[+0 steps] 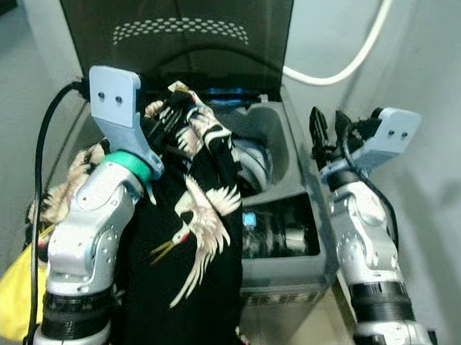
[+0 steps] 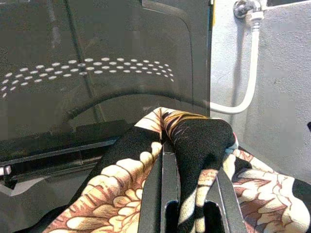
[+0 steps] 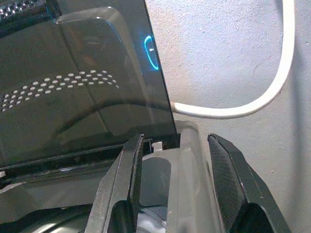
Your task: Clothes washing
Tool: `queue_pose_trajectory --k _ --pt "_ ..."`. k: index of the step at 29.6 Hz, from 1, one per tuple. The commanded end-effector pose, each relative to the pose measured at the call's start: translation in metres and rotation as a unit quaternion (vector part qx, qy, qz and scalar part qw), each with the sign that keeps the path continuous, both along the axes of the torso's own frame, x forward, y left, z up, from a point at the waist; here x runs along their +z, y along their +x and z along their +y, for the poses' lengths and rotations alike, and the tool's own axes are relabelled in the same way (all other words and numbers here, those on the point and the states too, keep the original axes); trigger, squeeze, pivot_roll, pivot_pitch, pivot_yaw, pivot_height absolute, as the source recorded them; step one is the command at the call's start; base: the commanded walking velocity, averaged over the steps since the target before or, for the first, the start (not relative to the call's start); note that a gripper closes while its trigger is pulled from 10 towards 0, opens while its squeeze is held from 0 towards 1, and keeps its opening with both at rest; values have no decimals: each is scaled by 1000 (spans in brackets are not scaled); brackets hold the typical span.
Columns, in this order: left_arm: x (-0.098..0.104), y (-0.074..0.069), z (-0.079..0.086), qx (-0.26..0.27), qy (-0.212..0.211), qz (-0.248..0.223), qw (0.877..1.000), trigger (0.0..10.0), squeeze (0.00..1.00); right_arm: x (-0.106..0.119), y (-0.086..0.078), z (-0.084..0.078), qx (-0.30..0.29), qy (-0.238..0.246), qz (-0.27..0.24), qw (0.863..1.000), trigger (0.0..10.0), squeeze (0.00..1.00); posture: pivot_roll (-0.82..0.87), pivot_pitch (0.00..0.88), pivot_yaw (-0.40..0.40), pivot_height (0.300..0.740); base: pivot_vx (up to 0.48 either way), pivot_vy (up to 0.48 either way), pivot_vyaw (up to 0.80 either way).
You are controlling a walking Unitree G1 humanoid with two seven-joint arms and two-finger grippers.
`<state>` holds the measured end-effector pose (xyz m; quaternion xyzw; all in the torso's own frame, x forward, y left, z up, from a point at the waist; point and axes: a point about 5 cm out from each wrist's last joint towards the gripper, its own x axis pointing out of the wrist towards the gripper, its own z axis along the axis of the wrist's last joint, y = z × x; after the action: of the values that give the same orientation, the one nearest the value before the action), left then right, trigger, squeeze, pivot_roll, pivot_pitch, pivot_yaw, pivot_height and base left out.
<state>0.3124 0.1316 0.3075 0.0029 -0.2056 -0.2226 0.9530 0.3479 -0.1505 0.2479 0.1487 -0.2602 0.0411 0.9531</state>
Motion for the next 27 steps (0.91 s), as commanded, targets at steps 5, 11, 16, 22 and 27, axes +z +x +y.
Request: queue_pose_trajectory --k 5,11,16,22,27 --pt "3 -2 -1 -5 -10 -6 1000 10000 0 -4 0 2 1 -2 4 1000 10000 0 25 43 20 740 0 323 0" --pt "5 -2 1 5 2 -14 1000 10000 0 -4 -1 3 1 -3 4 1000 10000 0 25 44 21 740 0 441 0" --pt "5 -2 0 5 7 -17 1000 10000 0 -4 -1 3 0 -3 4 1000 10000 0 27 47 23 740 0 80 0" --pt "5 -3 0 3 7 -20 1000 10000 0 -3 -1 3 -1 -7 0 1000 10000 0 29 49 23 740 0 0 0" --pt "7 -3 -1 -2 9 -25 1000 10000 0 2 -2 5 1 -20 -13 1000 10000 0 29 50 24 740 0 0 0"
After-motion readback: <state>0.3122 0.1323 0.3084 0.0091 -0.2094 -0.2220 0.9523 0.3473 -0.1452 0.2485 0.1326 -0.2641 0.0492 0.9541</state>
